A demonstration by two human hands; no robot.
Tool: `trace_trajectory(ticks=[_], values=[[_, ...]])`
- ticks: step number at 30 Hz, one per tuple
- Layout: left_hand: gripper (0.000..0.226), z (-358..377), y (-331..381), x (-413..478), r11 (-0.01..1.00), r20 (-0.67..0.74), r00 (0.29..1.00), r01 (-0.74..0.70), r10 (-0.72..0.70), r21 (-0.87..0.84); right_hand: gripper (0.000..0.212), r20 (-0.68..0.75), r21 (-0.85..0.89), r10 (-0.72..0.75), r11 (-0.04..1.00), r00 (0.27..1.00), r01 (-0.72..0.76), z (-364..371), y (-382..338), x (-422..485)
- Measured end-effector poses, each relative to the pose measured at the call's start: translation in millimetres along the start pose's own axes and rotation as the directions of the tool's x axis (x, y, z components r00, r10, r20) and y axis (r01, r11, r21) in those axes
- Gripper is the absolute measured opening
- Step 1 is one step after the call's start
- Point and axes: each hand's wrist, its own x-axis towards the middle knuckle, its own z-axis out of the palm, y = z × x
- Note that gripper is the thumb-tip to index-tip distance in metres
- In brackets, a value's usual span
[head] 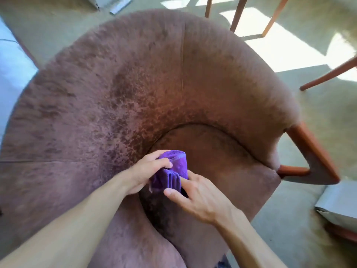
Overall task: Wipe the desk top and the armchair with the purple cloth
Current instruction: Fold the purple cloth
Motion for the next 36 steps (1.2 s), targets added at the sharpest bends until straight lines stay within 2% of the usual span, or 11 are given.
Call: trace_trajectory(ticks=[2,5,12,15,21,24,27,30,32,34,36], values=[[0.042,-2.3,25.7,-19.3,0.996,0.041,0.996,-0.083,0.083,0.013,0.043,0.005,-0.043,-0.07,0.997,0.998,0.071,-36.4,-7.9,-12.1],[0.033,5.7,68.7,-49.1,0.983,0.159,0.97,-0.175,0.182,-0.06,0.038,-0.012,-0.066,-0.123,0.99,0.992,0.122,-86.3,-20.7,-30.2],[0.033,25.0,182.0,-125.6,0.895,0.291,0.888,-0.414,0.356,0.169,0.036,-0.115,-0.051,-0.172,0.985,0.978,0.167,-210.4,-73.3,-88.6],[0.033,36.5,226.3,-167.3,0.848,0.258,0.859,-0.494,0.442,0.192,0.054,-0.199,-0.055,-0.15,0.988,0.968,0.142,-258.6,-98.3,-119.9],[0.049,62.6,293.2,-255.9,0.728,0.175,0.745,-0.667,0.644,0.161,0.052,-0.392,-0.062,-0.166,0.986,0.905,0.154,-351.5,-157.6,-189.5],[0.057,76.3,322.3,-300.5,0.678,0.196,0.687,-0.725,0.7,0.119,0.076,-0.522,-0.033,-0.16,0.985,0.838,0.167,-394.6,-193.1,-228.8],[0.068,90.9,347.4,-346.7,0.639,0.26,0.643,-0.761,0.72,0.114,0.09,-0.6,-0.133,-0.201,0.979,0.774,0.151,-426.2,-225.5,-262.8],[0.045,108.0,368.5,-385.7,0.478,0.278,0.519,-0.854,0.808,0.204,0.088,-0.642,-0.25,-0.255,0.961,0.723,0.117,-438.6,-259.4,-295.0],[0.023,118.0,378.9,-402.3,0.329,0.232,0.373,-0.921,0.898,0.208,0.085,-0.696,-0.274,-0.26,0.958,0.67,0.087,-439.4,-277.3,-317.7],[0.016,123.8,389.5,-417.1,0.186,0.207,0.233,-0.957,0.95,0.221,0.081,-0.766,-0.245,-0.211,0.969,0.607,0.028,-436.1,-292.9,-343.5],[0.012,127.3,399.6,-435.4,0.098,0.223,0.149,-0.969,0.963,0.226,0.074,-0.823,-0.195,-0.134,0.979,0.552,-0.053,-427.7,-304.0,-371.0]])
